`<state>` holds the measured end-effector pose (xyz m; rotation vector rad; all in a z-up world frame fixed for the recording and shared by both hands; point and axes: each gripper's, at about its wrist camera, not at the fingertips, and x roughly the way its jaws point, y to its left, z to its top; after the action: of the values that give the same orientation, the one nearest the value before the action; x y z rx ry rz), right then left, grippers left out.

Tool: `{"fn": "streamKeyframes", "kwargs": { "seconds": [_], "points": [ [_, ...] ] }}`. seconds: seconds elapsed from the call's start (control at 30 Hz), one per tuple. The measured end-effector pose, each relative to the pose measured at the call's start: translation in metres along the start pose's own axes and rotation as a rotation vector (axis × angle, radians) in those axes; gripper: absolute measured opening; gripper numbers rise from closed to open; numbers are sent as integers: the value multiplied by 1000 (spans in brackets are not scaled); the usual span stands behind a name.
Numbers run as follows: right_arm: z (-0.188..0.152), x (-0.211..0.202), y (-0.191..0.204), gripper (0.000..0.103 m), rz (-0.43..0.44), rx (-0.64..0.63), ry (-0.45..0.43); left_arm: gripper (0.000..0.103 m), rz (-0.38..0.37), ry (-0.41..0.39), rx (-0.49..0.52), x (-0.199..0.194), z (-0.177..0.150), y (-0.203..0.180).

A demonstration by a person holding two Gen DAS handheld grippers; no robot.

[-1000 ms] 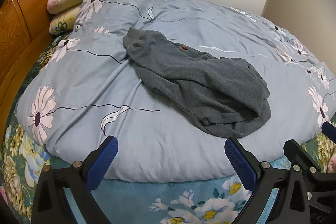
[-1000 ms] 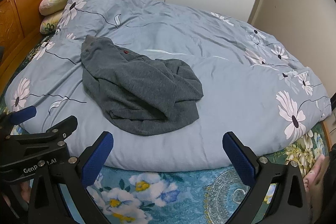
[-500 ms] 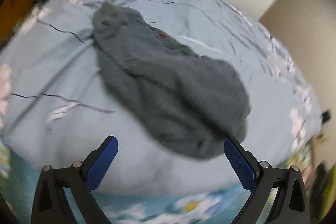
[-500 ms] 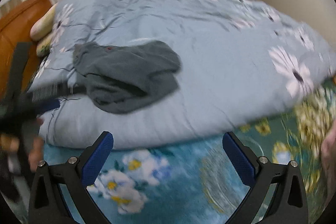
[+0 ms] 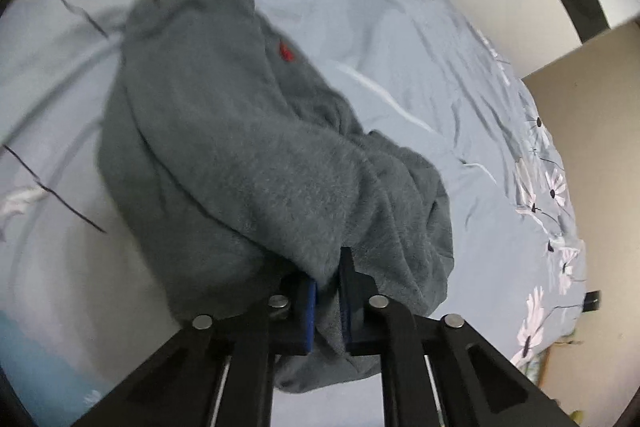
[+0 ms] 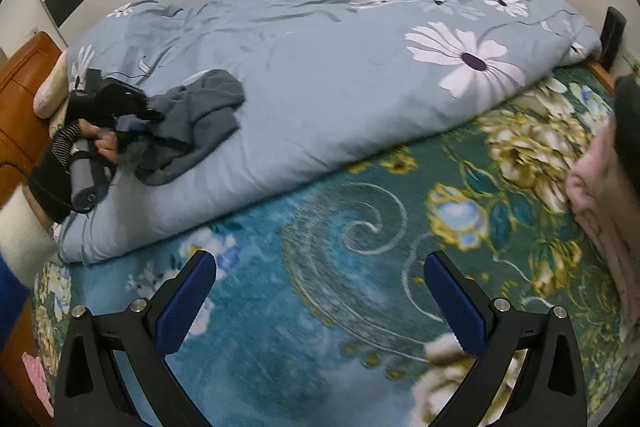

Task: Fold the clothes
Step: 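Grasp the grey garment's edge with the left gripper and lift it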

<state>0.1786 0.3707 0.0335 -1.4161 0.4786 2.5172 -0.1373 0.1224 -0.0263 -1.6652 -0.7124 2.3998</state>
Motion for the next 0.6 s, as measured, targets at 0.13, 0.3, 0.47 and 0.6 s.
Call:
{"fn": "streamKeyframes", "kwargs": {
  "seconds": [0.13, 0.3, 0.47, 0.6],
  "points": [
    [-5, -13, -7, 103, 27, 52, 5, 8, -30, -93, 84, -48, -13, -7],
    [-9, -46, 6, 103, 49, 47, -38, 7, -130, -204, 202, -136, -34, -4],
    [-22, -88, 21, 103, 77, 40, -97, 7, -255, -248, 350, -216, -76, -13],
    [-36, -116, 27, 103, 88, 35, -128, 7, -387, -238, 454, -261, -111, -45]
  ]
}}
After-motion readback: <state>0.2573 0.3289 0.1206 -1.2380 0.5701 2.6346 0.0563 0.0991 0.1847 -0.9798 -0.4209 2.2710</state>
